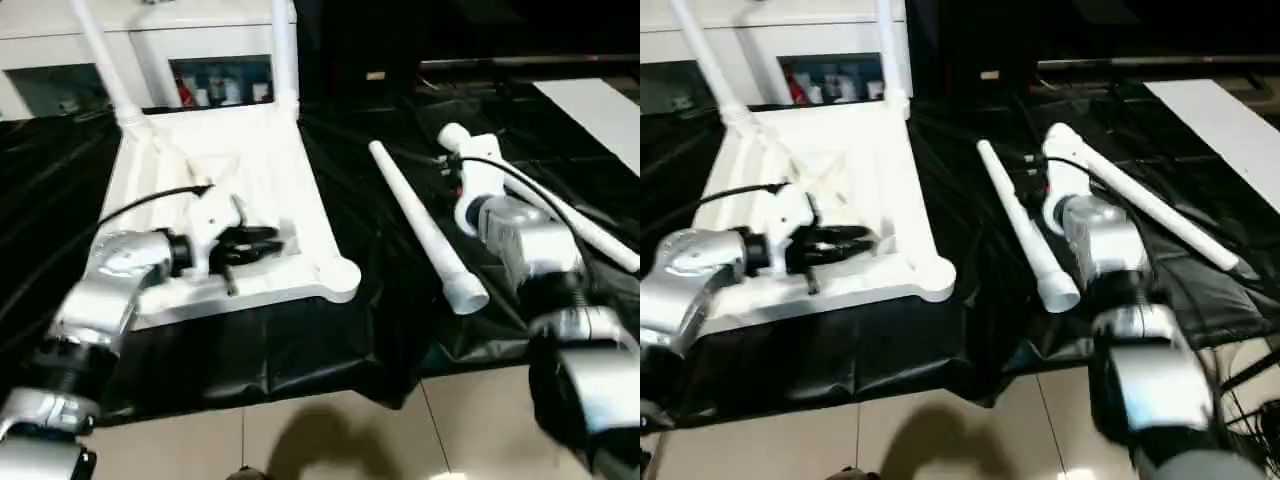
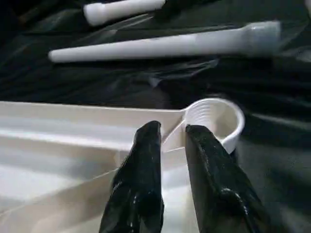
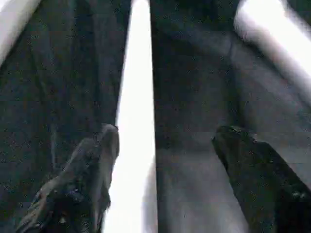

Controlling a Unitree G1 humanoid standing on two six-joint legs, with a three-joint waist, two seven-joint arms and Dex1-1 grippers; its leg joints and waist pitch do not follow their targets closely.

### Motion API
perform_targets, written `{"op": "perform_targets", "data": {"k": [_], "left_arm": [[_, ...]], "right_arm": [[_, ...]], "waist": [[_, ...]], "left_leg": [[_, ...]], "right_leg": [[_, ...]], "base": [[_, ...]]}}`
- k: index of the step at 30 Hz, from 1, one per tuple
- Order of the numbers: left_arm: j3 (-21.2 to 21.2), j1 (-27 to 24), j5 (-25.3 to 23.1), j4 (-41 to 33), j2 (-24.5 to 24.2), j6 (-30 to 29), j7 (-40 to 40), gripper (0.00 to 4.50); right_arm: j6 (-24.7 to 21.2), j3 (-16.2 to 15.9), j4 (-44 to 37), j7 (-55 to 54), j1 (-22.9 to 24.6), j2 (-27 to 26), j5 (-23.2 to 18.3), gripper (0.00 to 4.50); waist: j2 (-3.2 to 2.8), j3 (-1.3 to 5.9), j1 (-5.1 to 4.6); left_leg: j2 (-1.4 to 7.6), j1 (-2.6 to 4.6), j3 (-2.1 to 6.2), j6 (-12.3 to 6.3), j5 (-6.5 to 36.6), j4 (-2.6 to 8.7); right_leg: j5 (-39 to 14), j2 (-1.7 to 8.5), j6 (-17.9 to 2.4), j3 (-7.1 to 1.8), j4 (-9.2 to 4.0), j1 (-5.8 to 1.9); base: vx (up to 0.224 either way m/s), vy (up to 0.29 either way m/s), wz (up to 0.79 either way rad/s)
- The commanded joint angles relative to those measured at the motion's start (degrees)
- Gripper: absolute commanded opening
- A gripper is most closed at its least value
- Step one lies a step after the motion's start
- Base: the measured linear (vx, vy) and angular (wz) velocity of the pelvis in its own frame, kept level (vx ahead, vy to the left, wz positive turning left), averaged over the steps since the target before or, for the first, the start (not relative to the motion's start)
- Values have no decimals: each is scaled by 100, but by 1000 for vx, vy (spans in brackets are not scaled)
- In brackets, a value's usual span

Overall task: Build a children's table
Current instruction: Pick table leg

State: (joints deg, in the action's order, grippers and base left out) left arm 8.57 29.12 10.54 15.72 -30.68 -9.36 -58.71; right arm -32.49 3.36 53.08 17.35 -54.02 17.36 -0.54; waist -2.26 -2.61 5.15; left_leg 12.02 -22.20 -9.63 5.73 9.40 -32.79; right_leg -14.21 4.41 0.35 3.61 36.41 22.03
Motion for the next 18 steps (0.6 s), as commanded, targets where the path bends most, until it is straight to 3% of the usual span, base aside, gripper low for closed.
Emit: {"op": "perform_targets", "data": {"k": [1,2,3,5,6,9,13,14,18], "left_arm": [[202,-112,122,-443,-52,-430,-216,100],[202,-112,122,-443,-52,-430,-216,100],[247,-134,192,-600,-73,-562,-291,100],[284,-167,380,-877,-84,-845,-370,100],[289,-180,477,-995,-82,-967,-390,100],[362,-279,675,-1500,-123,-1446,-474,100],[390,-329,652,-1669,-105,-1601,-433,100],[390,-331,649,-1689,-99,-1632,-419,100],[483,-325,525,-1769,-160,-1758,-391,117]], "right_arm": [[-497,-121,596,462,-317,59,34,376],[-497,-121,596,462,-317,59,34,376],[-567,-119,745,622,-362,51,-5,376],[-639,-106,942,851,-394,24,-58,376],[-639,-132,1013,883,-389,14,-32,376],[-611,-277,1367,987,-413,-15,111,376],[-627,-328,1558,965,-469,-6,206,376],[-627,-326,1600,948,-487,-1,210,350],[-534,-278,1775,852,-552,39,227,336]], "waist": [[-37,457,35],[18,450,26],[-14,447,44],[33,441,45],[11,446,49],[29,395,58],[13,365,53],[14,361,48],[14,380,51]], "left_leg": [[-4,78,-27,-82,43,183],[3,69,-38,-119,61,181],[14,67,-31,-162,64,180],[35,69,-36,-206,77,182],[41,75,-36,-205,102,174],[62,80,-49,-157,320,191],[77,104,-52,-29,621,212],[76,101,-50,-10,648,216],[72,101,-45,17,569,206]], "right_leg": [[2124,211,-1544,-182,-209,-376],[2091,215,-1566,-191,-211,-377],[1986,228,-1597,-188,-208,-369],[1862,234,-1633,-190,-202,-369],[1822,246,-1657,-191,-194,-357],[1225,258,-1713,-194,-234,-317],[504,272,-1591,-207,-279,-291],[457,271,-1579,-207,-282,-290],[566,263,-1543,-208,-266,-282]], "base": [[0,0,0],[0,0,0],[0,0,0],[0,0,0],[0,0,0],[0,0,0],[0,0,0],[0,0,0],[0,0,0]]}}
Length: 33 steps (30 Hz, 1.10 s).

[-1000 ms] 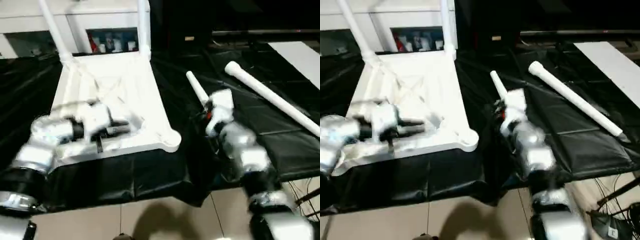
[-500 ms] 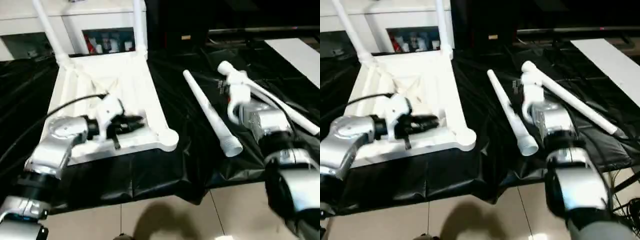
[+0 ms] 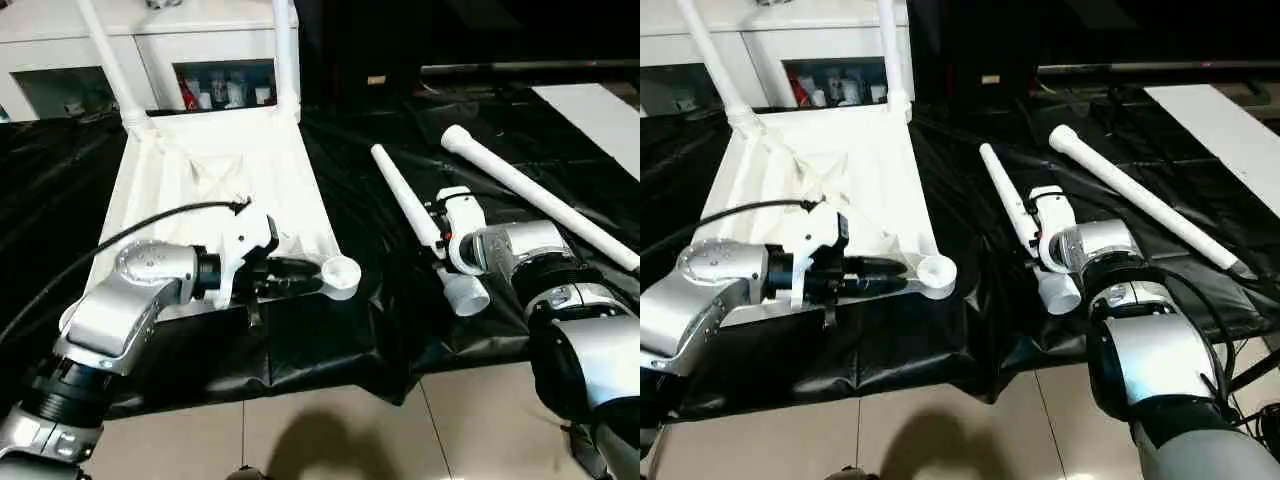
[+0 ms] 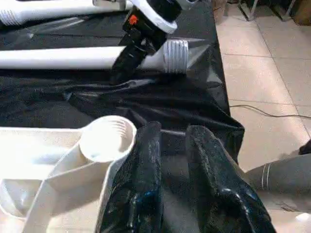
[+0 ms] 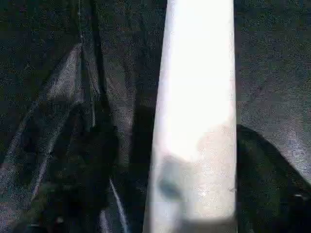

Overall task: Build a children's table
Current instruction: Pick table leg

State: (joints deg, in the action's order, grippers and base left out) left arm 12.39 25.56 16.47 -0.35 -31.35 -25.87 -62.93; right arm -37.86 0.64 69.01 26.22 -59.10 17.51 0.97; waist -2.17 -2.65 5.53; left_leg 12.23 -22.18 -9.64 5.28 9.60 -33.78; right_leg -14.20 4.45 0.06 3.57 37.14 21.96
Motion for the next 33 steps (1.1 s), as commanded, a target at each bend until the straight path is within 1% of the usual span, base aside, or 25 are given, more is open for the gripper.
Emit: {"op": "perform_targets", "data": {"k": [1,3,5,6,7,9,10,11,12,13,14,15,16,17,18,21,23,26,27,28,29,30,31,32,33], "left_arm": [[121,35,-69,-188,-108,-161,50,127],[138,65,-69,-255,-96,-319,128,136],[129,77,-76,-273,-81,-370,165,161],[128,80,-77,-273,-79,-375,170,169],[107,103,-120,-226,-42,-382,261,169],[81,114,-201,-164,9,-355,398,177],[53,107,-219,-132,47,-315,460,189],[8,92,-219,-102,100,-254,525,210],[-50,60,-202,-73,160,-170,590,210],[94,82,-470,-63,111,-402,822,214],[217,104,-671,-72,58,-608,993,222],[227,87,-830,-55,88,-567,1226,235],[5,24,-838,-38,286,-420,1623,235],[5,24,-838,-38,286,-420,1623,249],[-318,104,-640,84,536,-619,1976,256],[-653,252,-560,270,776,-751,2460,293],[-1122,386,-536,501,1224,-310,3271,301],[-1292,501,-603,583,1425,-514,3725,325],[-1416,597,-440,620,1532,-778,3748,337],[-1557,685,-30,534,1671,-962,3459,342],[-1587,690,123,476,1704,-917,3301,348],[-1599,687,193,418,1730,-901,3252,358],[-1657,689,494,175,1843,-848,3072,371],[-1778,744,945,2,1936,-984,2829,371],[-1926,828,1448,-97,1998,-1393,2652,384]], "right_arm": [[22,2,212,-32,-54,29,73,325],[103,36,304,-85,-83,43,44,303],[151,79,343,-136,-85,42,19,291],[156,88,347,-145,-85,41,14,280],[191,197,363,-243,-71,35,-53,280],[213,283,378,-319,-63,30,-116,261],[224,310,381,-346,-58,27,-136,255],[237,329,385,-368,-52,26,-150,242],[261,347,396,-389,-50,23,-163,242],[298,403,397,-420,-34,17,-211,230],[332,442,410,-441,-29,14,-247,221],[365,498,417,-485,-20,6,-295,209],[423,587,415,-572,0,-3,-370,209],[423,587,415,-572,0,-3,-370,198],[479,708,398,-642,21,-13,-471,190],[514,858,380,-693,52,-26,-579,181],[591,1009,350,-773,146,-49,-686,181],[804,1087,301,-736,201,-64,-758,180],[1052,1202,223,-647,223,-73,-873,180],[1576,1414,17,-456,253,-93,-1089,180],[1738,1472,-63,-382,258,-101,-1156,180],[1753,1480,-145,-271,269,-107,-1195,180],[1772,1509,-503,222,309,-141,-1353,180],[1456,1423,-930,729,374,-189,-1476,180],[1124,1351,-1422,1062,489,-236,-1647,180]], "waist": [[9,390,17],[6,398,25],[-42,406,41],[-30,400,34],[-56,406,44],[-30,407,41],[-89,408,36],[-70,409,35],[-210,420,53],[-126,406,22],[-123,413,17],[-199,413,26],[-180,406,3],[-164,409,-1],[-189,421,10],[-170,429,-3],[-163,435,6],[-138,433,4],[-135,438,8],[-90,440,34],[-96,436,44],[-93,449,61],[-62,463,77],[-109,498,104],[-106,500,109]], "left_leg": [[46,97,-43,50,528,300],[43,90,-43,26,460,290],[31,84,-35,10,404,276],[32,84,-42,12,415,278],[29,83,-34,26,427,274],[30,84,-38,34,460,277],[30,92,-34,58,520,270],[30,86,-31,61,526,271],[22,98,-12,103,570,258],[34,95,-24,126,695,271],[36,96,-17,118,730,273],[26,102,-4,124,757,267],[28,93,-6,116,815,269],[20,88,-7,113,789,268],[14,81,-4,104,719,260],[-5,65,-12,29,612,240],[-4,57,6,-23,590,237],[2,55,8,-97,639,243],[11,66,5,-112,678,240],[14,77,-22,-165,689,232],[18,61,-18,-191,676,232],[19,59,-14,-263,554,229],[16,40,-20,-372,404,205],[23,28,-12,-509,130,163],[5,19,-18,-591,-14,140]], "right_leg": [[627,257,-1523,-201,-333,-275],[742,258,-1539,-201,-325,-282],[874,259,-1558,-193,-311,-282],[890,254,-1553,-195,-322,-278],[917,255,-1561,-193,-312,-283],[936,252,-1565,-196,-320,-292],[935,246,-1554,-189,-328,-282],[962,247,-1561,-190,-322,-291],[968,256,-1567,-179,-299,-283],[957,240,-1575,-182,-325,-288],[934,239,-1553,-176,-319,-293],[881,248,-1542,-170,-313,-286],[844,250,-1528,-177,-338,-298],[862,252,-1536,-178,-344,-314],[898,255,-1567,-173,-334,-316],[1050,229,-1629,-169,-325,-317],[1080,245,-1627,-165,-335,-336],[1019,249,-1613,-156,-348,-332],[924,263,-1604,-156,-346,-325],[846,295,-1630,-174,-363,-315],[810,304,-1646,-176,-360,-315],[858,286,-1686,-167,-350,-309],[1052,268,-1751,-164,-323,-325],[1462,256,-1795,-162,-270,-320],[1700,229,-1807,-159,-255,-312]], "base": [[0,0,0],[0,0,0],[0,0,0],[0,0,0],[0,0,0],[0,0,0],[0,0,0],[0,0,0],[0,0,0],[0,0,0],[0,0,0],[0,0,0],[0,0,0],[0,0,0],[0,0,0],[0,0,0],[0,0,0],[0,0,0],[0,0,0],[0,0,0],[0,0,0],[0,0,0],[0,0,0],[0,0,0],[0,0,0]]}}
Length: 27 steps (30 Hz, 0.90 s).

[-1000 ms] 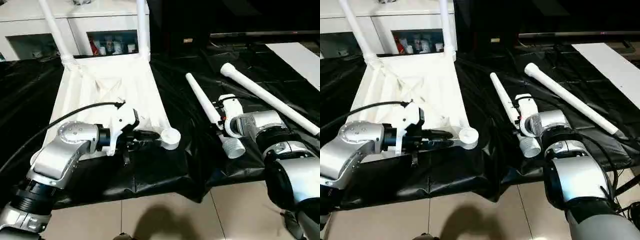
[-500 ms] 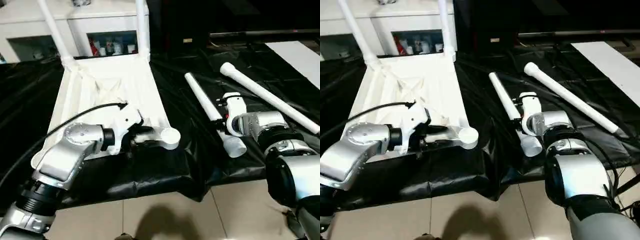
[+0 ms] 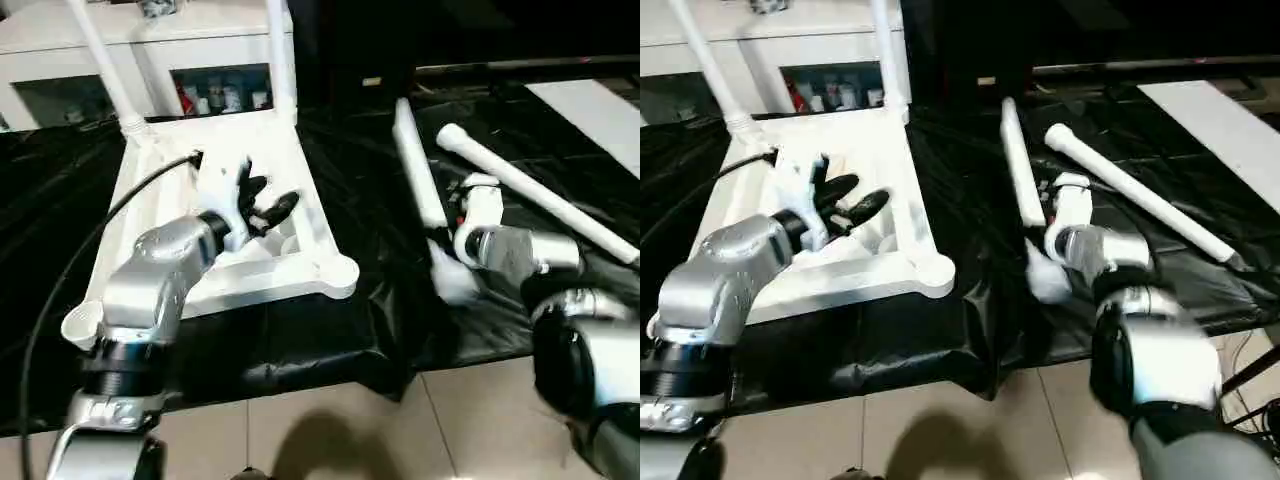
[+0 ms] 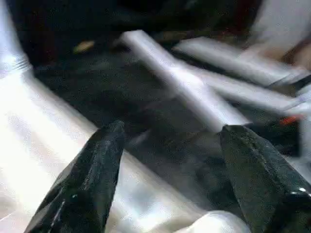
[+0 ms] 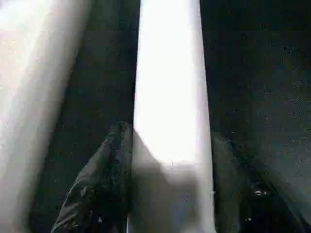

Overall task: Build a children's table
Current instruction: Pick table leg

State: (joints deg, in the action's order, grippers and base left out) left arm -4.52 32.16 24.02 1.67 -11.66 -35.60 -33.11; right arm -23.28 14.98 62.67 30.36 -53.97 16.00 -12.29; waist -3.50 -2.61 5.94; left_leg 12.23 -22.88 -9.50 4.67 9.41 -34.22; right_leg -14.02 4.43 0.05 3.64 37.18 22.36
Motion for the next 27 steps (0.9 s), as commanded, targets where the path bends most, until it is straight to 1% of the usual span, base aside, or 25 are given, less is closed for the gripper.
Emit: {"op": "perform_targets", "data": {"k": [1,2,3,4,5,6,7,8,9,10,11,12,13,14,15,16,17,18,19,20,22,23,24,25,27], "left_arm": [[-436,263,1285,-387,138,-833,-429,384],[-596,364,1761,-413,216,-1211,-489,391],[-683,431,2015,-407,258,-1422,-498,401],[-708,485,2108,-378,279,-1463,-492,401],[-715,516,2137,-353,291,-1475,-495,413],[-731,649,2187,-232,336,-1485,-509,413],[-712,756,2149,-142,361,-1607,-588,413],[-712,756,2149,-142,361,-1607,-588,434],[-700,831,2116,-77,375,-1702,-648,443],[-673,908,2064,0,388,-1786,-672,448],[-674,987,2013,103,427,-1798,-603,450],[-698,1051,2005,197,468,-1802,-513,450],[-725,1097,2021,264,499,-1790,-450,450],[-746,1127,2105,297,491,-1820,-370,450],[-779,1170,2203,366,464,-1890,-248,450],[-782,1175,2219,373,458,-1902,-229,450],[-790,1189,2283,391,436,-1945,-165,450],[-775,1206,2293,440,393,-1952,-68,450],[-821,1225,2288,491,399,-1946,-11,450],[-859,1236,2277,519,412,-1928,22,450],[-977,1262,2303,580,472,-1883,98,450],[-1124,1310,2404,613,558,-1939,161,450],[-1124,1310,2404,613,558,-1939,161,450],[-1220,1335,2581,611,573,-2041,56,432],[-1181,1315,2620,580,523,-2093,-80,432]], "right_arm": [[-814,-178,-1473,1035,163,-128,-604,180],[-1202,-294,-2179,1381,388,-148,-892,180],[-1419,-363,-2600,1572,525,-155,-1069,180],[-1545,-423,-2932,1702,647,-154,-1214,180],[-1605,-463,-3124,1762,727,-148,-1296,180],[-1797,-607,-3763,1956,994,-116,-1575,180],[-1846,-750,-4132,2084,1192,-67,-1755,180],[-1846,-750,-4132,2084,1192,-67,-1755,179],[-1854,-844,-4327,2161,1305,-32,-1860,179],[-1826,-948,-4510,2198,1405,-10,-1924,179],[-1841,-1017,-4680,2253,1489,0,-2003,179],[-1858,-1056,-4806,2298,1542,-4,-2055,179],[-1864,-1078,-4880,2336,1571,-17,-2081,179],[-1972,-1038,-5026,2370,1617,-53,-2061,179],[-2105,-970,-5194,2389,1663,-111,-2026,179],[-2128,-962,-5223,2387,1672,-116,-2028,179],[-2211,-935,-5329,2375,1705,-128,-2042,179],[-2317,-898,-5464,2338,1746,-139,-2089,179],[-2363,-904,-5574,2290,1794,-119,-2166,179],[-2379,-909,-5625,2260,1818,-109,-2213,179],[-2401,-919,-5709,2213,1865,-78,-2307,179],[-2407,-945,-5760,2188,1893,-40,-2392,179],[-2407,-945,-5760,2188,1893,-40,-2392,179],[-2421,-970,-5787,2184,1905,-33,-2445,179],[-2447,-1001,-5818,2192,1926,-37,-2457,179]], "waist": [[44,546,93],[55,542,104],[54,567,167],[64,544,187],[69,526,194],[78,496,239],[53,494,278],[52,475,283],[39,478,301],[36,448,305],[28,443,316],[24,428,306],[11,422,293],[22,417,275],[8,418,274],[21,406,260],[21,404,254],[29,395,237],[17,401,226],[24,402,217],[28,411,209],[21,425,214],[31,430,214],[34,435,209],[47,436,202]], "left_leg": [[-8,68,-20,-709,-405,128],[-35,51,-25,-791,-615,101],[-23,69,-16,-955,-884,47],[-13,29,-19,-1001,-702,63],[-20,30,-27,-975,-556,73],[17,55,-37,-913,-245,92],[45,72,-31,-798,-54,112],[51,81,-33,-748,23,129],[62,96,-33,-672,116,130],[76,95,-35,-410,383,183],[75,118,-41,-319,486,193],[81,129,-33,-167,683,223],[72,118,-34,-104,760,238],[68,118,-21,36,867,267],[62,113,-17,74,873,267],[43,104,-24,108,919,275],[39,101,-22,121,933,277],[32,84,-19,125,936,286],[28,83,-14,131,932,288],[24,77,-12,129,898,288],[19,78,-15,124,795,278],[16,71,-15,115,720,268],[12,65,-16,96,666,257],[1,56,-18,66,603,250],[2,54,-7,19,564,252]], "right_leg": [[2321,202,-1851,-164,-172,-362],[2638,164,-1830,-167,-152,-365],[3155,140,-1811,-170,-98,-317],[2947,180,-1832,-150,-119,-291],[2713,175,-1805,-151,-153,-286],[2180,196,-1740,-166,-214,-269],[1751,217,-1675,-173,-224,-261],[1521,211,-1612,-176,-262,-253],[1331,219,-1581,-177,-265,-244],[764,239,-1463,-184,-315,-241],[596,234,-1419,-185,-338,-227],[334,250,-1356,-193,-361,-222],[238,247,-1316,-193,-371,-237],[52,260,-1224,-197,-394,-239],[48,265,-1214,-198,-388,-234],[-22,266,-1177,-202,-408,-233],[-58,266,-1166,-202,-408,-234],[-100,271,-1136,-203,-422,-239],[-151,277,-1106,-202,-428,-244],[-138,278,-1087,-202,-434,-248],[-50,273,-1067,-204,-435,-251],[77,280,-1089,-203,-421,-256],[202,275,-1108,-201,-417,-264],[305,268,-1131,-197,-403,-266],[400,272,-1167,-194,-393,-270]], "base": [[0,0,0],[0,0,0],[0,0,0],[0,0,0],[0,0,0],[0,0,0],[0,0,0],[0,0,0],[0,0,0],[0,0,0],[0,0,0],[-51,20,1],[-53,18,1],[-53,18,1],[0,0,0],[0,0,0],[0,0,0],[0,0,0],[0,0,0],[0,0,0],[0,0,0],[0,0,0],[0,0,0],[0,0,0],[0,0,0]]}}
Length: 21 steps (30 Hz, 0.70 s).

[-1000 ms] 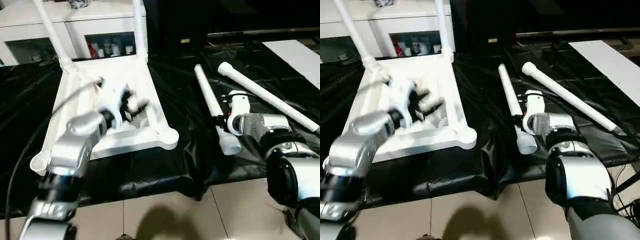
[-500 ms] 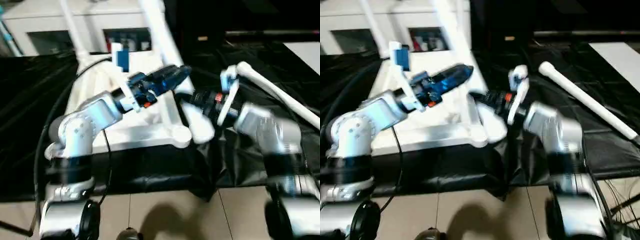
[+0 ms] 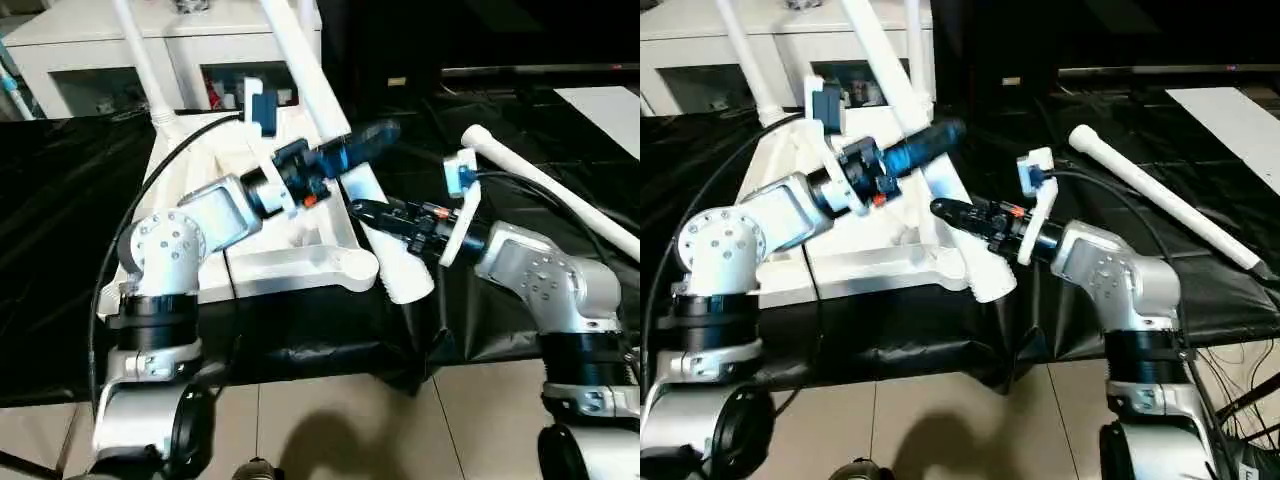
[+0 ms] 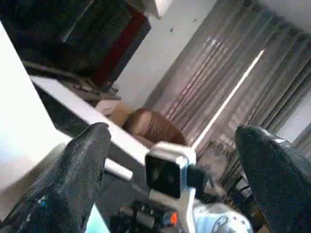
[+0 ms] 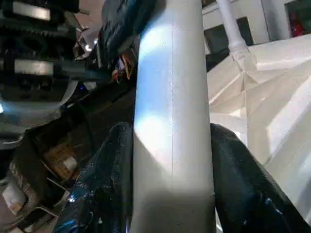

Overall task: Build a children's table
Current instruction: Pick table leg

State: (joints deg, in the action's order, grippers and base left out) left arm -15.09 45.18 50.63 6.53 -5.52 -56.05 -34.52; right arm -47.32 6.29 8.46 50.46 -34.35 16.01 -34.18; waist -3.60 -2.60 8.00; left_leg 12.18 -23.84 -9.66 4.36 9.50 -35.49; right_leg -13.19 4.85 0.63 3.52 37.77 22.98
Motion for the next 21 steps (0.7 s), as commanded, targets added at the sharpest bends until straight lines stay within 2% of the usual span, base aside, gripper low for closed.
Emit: {"op": "perform_targets", "data": {"k": [1,3,5,9,10,11,12,13,14,15,16,19,20,21], "left_arm": [[-90,-4,-37,74,-119,-69,-4,413],[114,-70,-158,14,-220,-42,1,402],[160,-83,-188,3,-238,-17,25,379],[291,-125,-325,53,-241,135,72,360],[456,-152,-654,81,-267,393,155,352],[495,-156,-749,88,-271,460,202,337],[439,-117,-815,150,-204,530,400,330],[348,-71,-822,216,-127,542,608,326],[348,-71,-822,216,-127,542,608,326],[246,3,-958,383,0,628,1066,321],[234,24,-1077,467,42,718,1275,291],[204,48,-1289,560,112,1033,1600,280],[37,94,-1210,600,169,1087,1756,273],[-31,102,-1161,579,178,1099,1776,258]], "right_arm": [[-54,-150,-411,183,-25,-42,-264,179],[-162,-143,-507,194,1,-94,-229,179],[-197,-130,-535,196,2,-113,-227,179],[-240,-192,-598,105,0,-180,-286,179],[-156,-257,-587,25,-21,-218,-233,179],[-120,-287,-595,-12,-24,-227,-215,179],[21,-340,-581,-143,-46,-285,-92,179],[163,-390,-571,-278,-63,-346,39,179],[163,-390,-571,-278,-63,-346,39,179],[513,-520,-574,-555,-79,-478,383,179],[671,-586,-578,-668,-80,-528,540,179],[864,-652,-624,-821,-61,-607,739,179],[1031,-664,-617,-991,-73,-666,900,179],[1096,-629,-605,-1092,-84,-713,942,179]], "waist": [[69,444,0],[78,450,8],[66,462,8],[84,460,17],[74,457,19],[72,460,21],[73,453,13],[44,458,15],[58,453,-6],[40,462,-2],[54,449,-13],[20,449,-14],[26,457,-9],[7,457,-16]], "left_leg": [[4,152,4,-3,466,370],[14,158,5,-67,364,370],[12,154,5,-104,283,361],[12,156,-3,-181,226,357],[22,164,-1,-180,255,366],[24,168,4,-171,247,367],[20,164,0,-139,283,372],[26,161,6,-104,290,374],[22,154,8,-58,311,381],[20,159,9,-18,356,379],[17,159,6,55,398,385],[10,163,21,128,525,399],[9,162,22,140,515,396],[-1,156,23,162,490,390]], "right_leg": [[405,224,-1232,-186,-442,-331],[532,221,-1258,-182,-432,-323],[675,220,-1284,-177,-416,-325],[765,231,-1330,-177,-414,-321],[661,239,-1301,-174,-425,-318],[644,244,-1286,-174,-428,-319],[600,241,-1253,-173,-432,-324],[600,250,-1241,-171,-420,-325],[598,250,-1219,-168,-433,-326],[580,255,-1217,-168,-426,-323],[546,245,-1156,-173,-449,-312],[458,248,-1056,-178,-470,-327],[508,248,-1053,-177,-456,-332],[602,239,-1056,-175,-453,-328]], "base": [[0,0,0],[0,0,0],[0,0,0],[0,0,0],[0,0,0],[0,0,0],[0,0,0],[0,0,0],[0,0,0],[0,0,0],[0,0,0],[0,0,0],[0,0,0],[0,0,0]]}}
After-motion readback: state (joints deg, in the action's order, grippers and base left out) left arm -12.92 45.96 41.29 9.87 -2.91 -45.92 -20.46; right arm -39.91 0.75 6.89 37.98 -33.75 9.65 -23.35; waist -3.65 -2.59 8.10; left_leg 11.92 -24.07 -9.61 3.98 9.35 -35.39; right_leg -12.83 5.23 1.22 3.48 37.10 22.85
